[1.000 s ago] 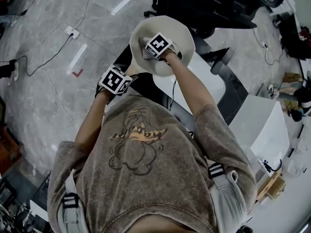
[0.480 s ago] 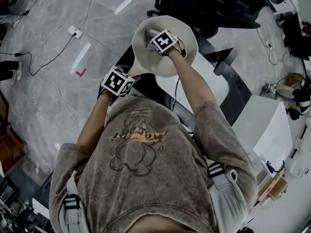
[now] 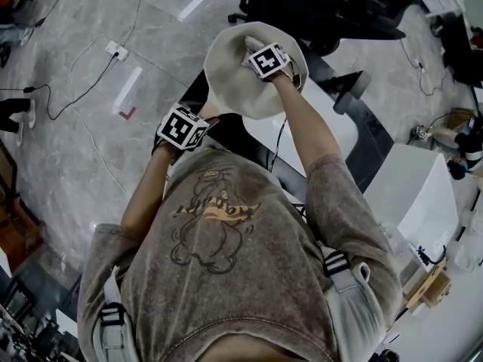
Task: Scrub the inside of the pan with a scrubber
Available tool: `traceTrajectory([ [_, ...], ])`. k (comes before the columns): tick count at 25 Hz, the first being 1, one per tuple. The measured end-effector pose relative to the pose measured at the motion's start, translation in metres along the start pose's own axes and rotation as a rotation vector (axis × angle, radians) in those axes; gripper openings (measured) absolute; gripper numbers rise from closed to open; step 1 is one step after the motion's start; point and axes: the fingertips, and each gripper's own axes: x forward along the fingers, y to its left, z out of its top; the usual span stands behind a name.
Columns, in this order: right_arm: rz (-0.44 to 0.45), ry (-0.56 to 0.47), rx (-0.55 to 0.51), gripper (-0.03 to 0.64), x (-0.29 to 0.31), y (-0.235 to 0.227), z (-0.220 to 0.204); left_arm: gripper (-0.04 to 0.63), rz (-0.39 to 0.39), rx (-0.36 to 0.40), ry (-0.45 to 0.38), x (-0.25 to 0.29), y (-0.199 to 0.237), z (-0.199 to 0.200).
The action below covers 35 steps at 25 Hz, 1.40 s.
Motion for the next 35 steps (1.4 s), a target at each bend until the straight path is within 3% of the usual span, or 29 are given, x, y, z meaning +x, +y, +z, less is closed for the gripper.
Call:
traceTrajectory([
  [5, -0.050, 0.028, -0.004, 0.066, -0.005, -0.019, -0.019, 0.229, -0.004, 0.000, -0.002, 0.000, 0.000, 0.000],
  [10, -0.051, -0.010, -0.109, 0.066, -0.003, -0.011, -0.010, 0.229, -0.007, 0.003, -0.005, 0.002, 0.000, 0.001],
  [20, -0.088, 0.201, -0.199, 0.066, -0.014, -0.017, -0.041, 0.229, -0.018, 0.004, -0.015, 0.004, 0.001, 0.001],
  [30, 0.016, 0.341, -0.246, 0.064, -0.030, 0.006, -0.073, 0.229, -0.021, 0.013, -0.015, 0.003, 0.002, 0.001],
  [35, 0.083, 0.350, -0.155, 0.064, -0.037, 0.024, -0.080, 0.229, -0.025, 0.021, -0.014, 0.002, 0.002, 0.003],
])
